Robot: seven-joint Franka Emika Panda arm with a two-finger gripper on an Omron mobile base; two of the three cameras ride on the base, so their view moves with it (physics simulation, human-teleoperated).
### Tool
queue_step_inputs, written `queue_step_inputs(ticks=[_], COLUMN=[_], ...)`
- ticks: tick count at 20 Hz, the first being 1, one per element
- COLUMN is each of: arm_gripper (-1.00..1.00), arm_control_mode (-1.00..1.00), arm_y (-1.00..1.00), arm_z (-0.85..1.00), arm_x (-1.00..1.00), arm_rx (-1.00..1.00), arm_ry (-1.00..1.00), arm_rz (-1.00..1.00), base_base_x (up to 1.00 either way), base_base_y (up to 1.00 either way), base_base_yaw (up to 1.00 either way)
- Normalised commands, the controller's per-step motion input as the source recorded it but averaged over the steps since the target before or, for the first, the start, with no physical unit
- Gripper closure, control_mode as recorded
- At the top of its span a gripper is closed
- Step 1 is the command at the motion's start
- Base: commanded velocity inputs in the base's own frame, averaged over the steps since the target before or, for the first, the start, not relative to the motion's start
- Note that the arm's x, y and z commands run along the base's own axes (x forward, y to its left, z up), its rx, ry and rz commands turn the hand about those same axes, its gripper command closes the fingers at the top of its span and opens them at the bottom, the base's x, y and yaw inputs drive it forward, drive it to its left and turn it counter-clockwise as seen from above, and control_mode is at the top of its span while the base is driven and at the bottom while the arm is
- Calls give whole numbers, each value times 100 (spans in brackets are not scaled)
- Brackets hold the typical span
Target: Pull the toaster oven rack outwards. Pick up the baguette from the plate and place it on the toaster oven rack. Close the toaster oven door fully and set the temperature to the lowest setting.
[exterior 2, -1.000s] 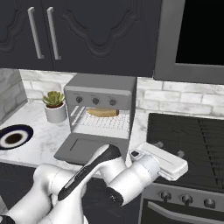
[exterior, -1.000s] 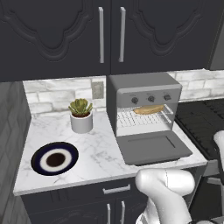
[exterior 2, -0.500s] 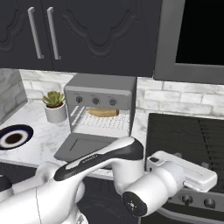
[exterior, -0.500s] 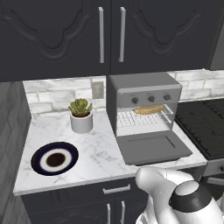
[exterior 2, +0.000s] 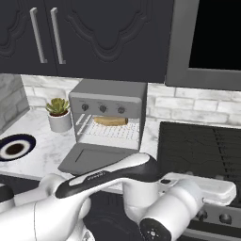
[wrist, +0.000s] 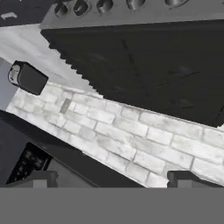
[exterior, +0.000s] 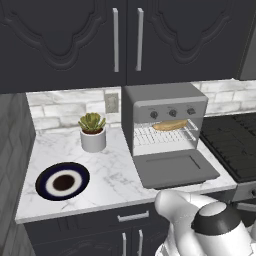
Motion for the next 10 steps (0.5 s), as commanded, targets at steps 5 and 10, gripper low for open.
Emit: queue_step_inputs(ticks=[5, 10], arm_gripper=[-100, -100], arm_control_mode=[-100, -100], arm_y=[12, 9], arm_z=[-46, -33], arm_x=[-1, -1], arm_rx=[-5, -5], arm_ry=[17, 25], arm_rz=[32, 37], base_base_x=[0, 0], base_base_y=[0, 0], base_base_yaw=[0, 0])
